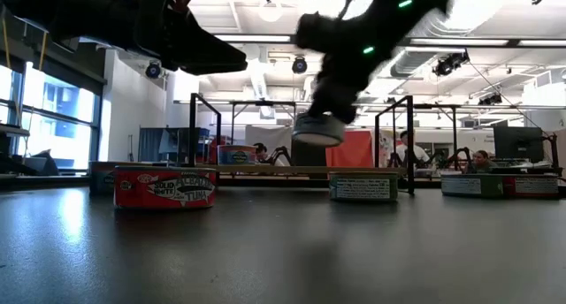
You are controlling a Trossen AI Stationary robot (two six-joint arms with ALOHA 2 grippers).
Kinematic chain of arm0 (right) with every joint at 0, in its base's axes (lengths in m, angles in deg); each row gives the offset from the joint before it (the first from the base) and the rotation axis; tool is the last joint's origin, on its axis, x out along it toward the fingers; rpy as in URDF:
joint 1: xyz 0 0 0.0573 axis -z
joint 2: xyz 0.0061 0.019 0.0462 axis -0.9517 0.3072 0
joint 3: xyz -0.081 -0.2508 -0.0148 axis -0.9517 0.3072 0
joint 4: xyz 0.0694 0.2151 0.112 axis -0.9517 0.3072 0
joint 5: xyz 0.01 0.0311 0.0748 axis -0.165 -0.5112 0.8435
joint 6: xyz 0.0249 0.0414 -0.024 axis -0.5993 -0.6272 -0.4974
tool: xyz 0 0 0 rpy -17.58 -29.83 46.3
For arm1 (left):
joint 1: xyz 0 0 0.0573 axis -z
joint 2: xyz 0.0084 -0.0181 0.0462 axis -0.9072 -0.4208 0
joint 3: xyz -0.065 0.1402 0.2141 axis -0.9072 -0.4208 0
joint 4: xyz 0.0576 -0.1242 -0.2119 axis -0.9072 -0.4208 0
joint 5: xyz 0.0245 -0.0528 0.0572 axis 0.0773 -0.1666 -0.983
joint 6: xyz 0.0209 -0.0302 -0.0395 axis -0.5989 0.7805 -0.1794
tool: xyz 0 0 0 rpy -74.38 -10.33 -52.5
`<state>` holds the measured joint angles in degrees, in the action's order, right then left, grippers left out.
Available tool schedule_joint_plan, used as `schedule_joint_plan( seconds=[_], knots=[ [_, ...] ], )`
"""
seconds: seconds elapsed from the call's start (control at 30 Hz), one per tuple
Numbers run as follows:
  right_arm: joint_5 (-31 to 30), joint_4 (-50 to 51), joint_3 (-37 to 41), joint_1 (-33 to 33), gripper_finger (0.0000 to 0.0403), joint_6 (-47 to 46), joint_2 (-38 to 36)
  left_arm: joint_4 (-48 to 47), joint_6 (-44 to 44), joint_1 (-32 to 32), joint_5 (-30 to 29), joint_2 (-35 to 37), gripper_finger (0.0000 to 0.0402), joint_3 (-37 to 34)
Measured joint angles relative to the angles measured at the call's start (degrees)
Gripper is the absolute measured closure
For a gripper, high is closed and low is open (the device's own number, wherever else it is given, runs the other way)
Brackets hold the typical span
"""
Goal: Stack canned seafood by type on shelf
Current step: Put the center green canned tuna on the shelf, then put the top right red canned tuna on the shelf
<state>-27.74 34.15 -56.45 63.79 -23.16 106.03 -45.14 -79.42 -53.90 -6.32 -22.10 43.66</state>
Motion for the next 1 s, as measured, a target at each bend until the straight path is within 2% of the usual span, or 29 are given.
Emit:
schedule_joint_plan(
  seconds=[0.13, 0.23, 0.33, 0.47, 0.67, 0.73, 0.83, 0.9, 1.0],
  knots=[
    [12.0, -9.7, -0.1, 8.8, 0.0402, 8.8, 0.1, -0.9, 1.4, 2.2, -1.6, 1.6, 0.0166, 0.7],
    [17.7, -15.2, -0.2, 14.4, 0.0401, 12.4, 1.1, -4.0, -0.3, 4.8, -5.3, 4.5, 0.0166, 1.1],
    [25.9, -19.2, -0.2, 19.3, 0.0401, 13.8, 3.3, -8.8, -1.3, 7.4, -10.0, 8.1, 0.0166, 1.3],
    [28.5, -22.3, -0.1, 23.0, 0.0402, 14.2, 5.1, -14.3, -0.6, 9.6, -14.8, 12.6, 0.0166, 1.4],
    [29.7, -19.1, -2.3, 23.5, 0.0403, 13.7, 3.9, -17.3, 0.7, 10.8, -16.6, 15.5, 0.0166, 1.4],
    [36.2, -15.5, -4.2, 23.3, 0.0403, 11.7, 3.2, -17.4, 0.7, 10.8, -16.7, 15.5, 0.0166, 1.4],
    [50.3, -7.8, -7.0, 23.4, 0.0403, 7.3, 2.9, -17.7, 1.4, 10.8, -16.7, 15.3, 0.0166, 1.4],
    [54.5, -5.7, -7.4, 23.4, 0.0403, 4.7, 3.3, -17.7, 1.8, 10.8, -16.7, 15.1, 0.0166, 1.4],
    [54.2, -4.5, -6.4, 23.9, 0.0403, 3.8, 3.9, -17.9, 1.7, 10.8, -16.7, 15.2, 0.0166, 1.4]
  ],
)
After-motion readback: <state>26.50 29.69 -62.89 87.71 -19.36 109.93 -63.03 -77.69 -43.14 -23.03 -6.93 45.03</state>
